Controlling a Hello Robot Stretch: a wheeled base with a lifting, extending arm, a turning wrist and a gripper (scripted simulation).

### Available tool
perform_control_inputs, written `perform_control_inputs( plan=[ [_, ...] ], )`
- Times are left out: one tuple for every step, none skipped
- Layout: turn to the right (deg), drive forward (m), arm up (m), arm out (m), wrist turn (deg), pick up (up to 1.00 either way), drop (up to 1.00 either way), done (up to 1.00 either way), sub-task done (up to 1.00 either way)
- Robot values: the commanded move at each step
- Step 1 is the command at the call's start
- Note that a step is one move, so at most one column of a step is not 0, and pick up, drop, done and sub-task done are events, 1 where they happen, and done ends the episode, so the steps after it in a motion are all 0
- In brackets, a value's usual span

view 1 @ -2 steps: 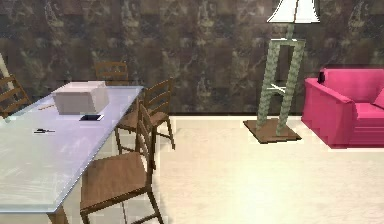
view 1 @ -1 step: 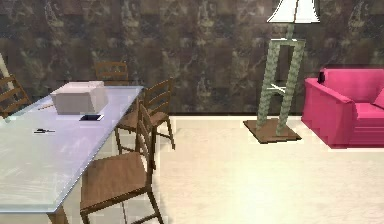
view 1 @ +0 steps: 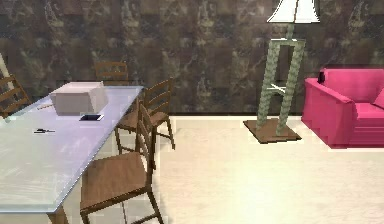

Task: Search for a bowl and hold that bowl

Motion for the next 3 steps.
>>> perform_control_inputs(
  plan=[
    [0.0,0.0,0.0,0.0,45.0,0.0,0.0,0.0,0.0],
    [0.0,0.0,0.0,0.0,45.0,0.0,0.0,0.0,0.0],
    [0.0,0.0,0.0,0.0,45.0,0.0,0.0,0.0,0.0]
  ],
)
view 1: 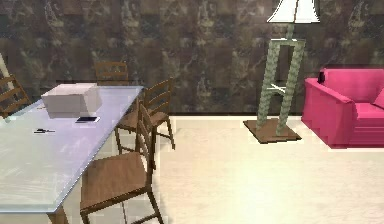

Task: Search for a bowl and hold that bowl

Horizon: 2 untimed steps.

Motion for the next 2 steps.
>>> perform_control_inputs(
  plan=[
    [0.0,0.0,0.0,0.0,45.0,0.0,0.0,0.0,0.0],
    [0.0,0.0,0.0,0.0,27.0,0.0,0.0,0.0,0.0]
  ],
)
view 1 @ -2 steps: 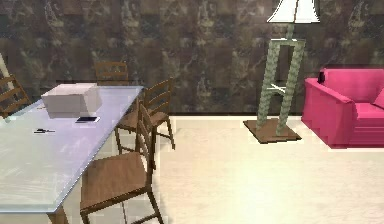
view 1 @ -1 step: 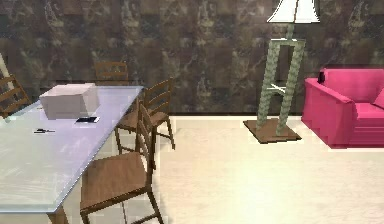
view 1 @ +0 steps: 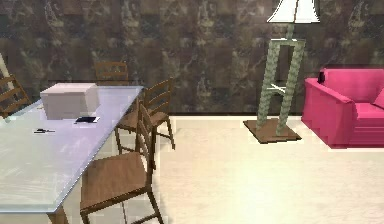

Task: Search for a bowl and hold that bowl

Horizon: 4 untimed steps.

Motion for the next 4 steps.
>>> perform_control_inputs(
  plan=[
    [0.0,0.0,-0.3,0.0,0.0,0.0,0.0,0.0,0.0],
    [0.0,0.0,0.0,0.0,0.0,1.0,0.0,0.0,0.0],
    [0.0,0.0,0.1,0.0,0.0,0.0,0.0,0.0,0.0],
    [0.0,0.0,0.0,0.0,0.0,0.0,0.0,1.0,0.0]
  ],
)
